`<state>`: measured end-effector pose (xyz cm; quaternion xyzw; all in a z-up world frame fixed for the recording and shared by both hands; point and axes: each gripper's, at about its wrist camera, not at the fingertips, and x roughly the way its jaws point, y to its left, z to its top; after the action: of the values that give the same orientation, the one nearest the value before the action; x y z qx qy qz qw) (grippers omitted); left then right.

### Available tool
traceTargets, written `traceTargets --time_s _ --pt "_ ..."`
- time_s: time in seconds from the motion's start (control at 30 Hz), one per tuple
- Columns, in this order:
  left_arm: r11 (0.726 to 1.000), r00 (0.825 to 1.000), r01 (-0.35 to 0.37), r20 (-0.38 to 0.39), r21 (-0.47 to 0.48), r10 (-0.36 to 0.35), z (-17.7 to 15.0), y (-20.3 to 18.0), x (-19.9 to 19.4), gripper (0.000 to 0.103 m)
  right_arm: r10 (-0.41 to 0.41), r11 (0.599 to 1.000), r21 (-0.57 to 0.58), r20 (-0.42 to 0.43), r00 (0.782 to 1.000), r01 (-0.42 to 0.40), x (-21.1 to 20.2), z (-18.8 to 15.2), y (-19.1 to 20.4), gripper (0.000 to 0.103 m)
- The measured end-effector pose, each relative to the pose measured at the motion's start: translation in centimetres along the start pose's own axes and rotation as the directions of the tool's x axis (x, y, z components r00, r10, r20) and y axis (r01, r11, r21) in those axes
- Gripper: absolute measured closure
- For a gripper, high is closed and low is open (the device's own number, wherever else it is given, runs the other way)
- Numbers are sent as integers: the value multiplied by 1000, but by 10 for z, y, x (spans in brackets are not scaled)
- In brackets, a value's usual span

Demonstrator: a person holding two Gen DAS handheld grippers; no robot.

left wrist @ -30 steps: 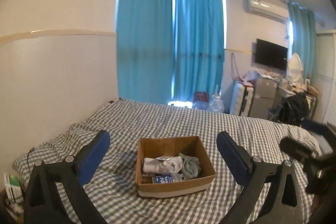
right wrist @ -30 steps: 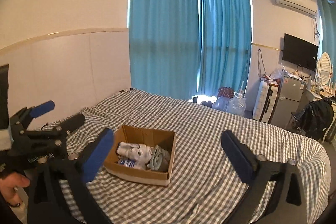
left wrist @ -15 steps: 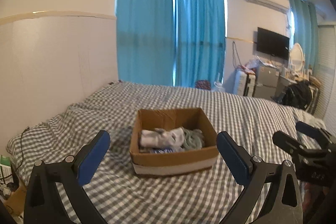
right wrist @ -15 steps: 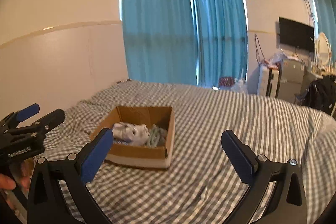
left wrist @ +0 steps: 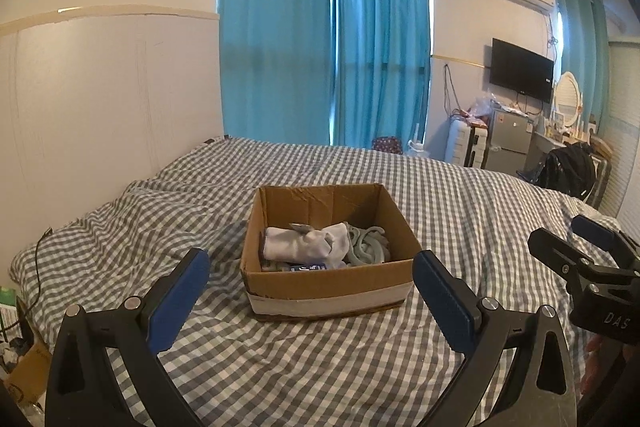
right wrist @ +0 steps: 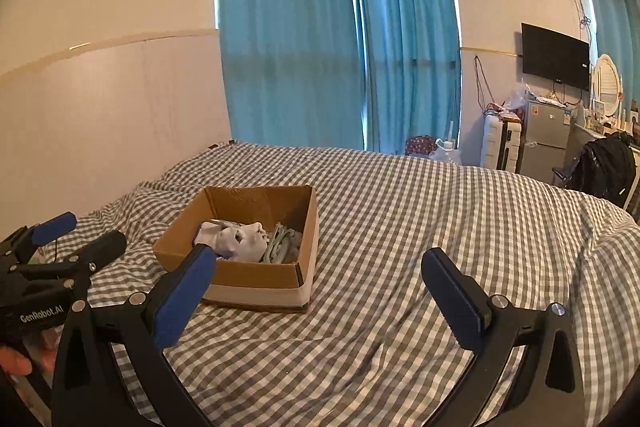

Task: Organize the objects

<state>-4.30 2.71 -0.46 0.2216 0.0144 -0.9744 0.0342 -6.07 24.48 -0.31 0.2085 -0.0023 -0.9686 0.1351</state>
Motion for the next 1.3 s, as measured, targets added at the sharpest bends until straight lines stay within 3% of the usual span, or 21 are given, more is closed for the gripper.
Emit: traceTargets --time_s 1.3 --pt "1000 1000 -16 -9 25 16 2 -2 -1 0 -29 999 -32 -22 999 28 8 -4 7 0"
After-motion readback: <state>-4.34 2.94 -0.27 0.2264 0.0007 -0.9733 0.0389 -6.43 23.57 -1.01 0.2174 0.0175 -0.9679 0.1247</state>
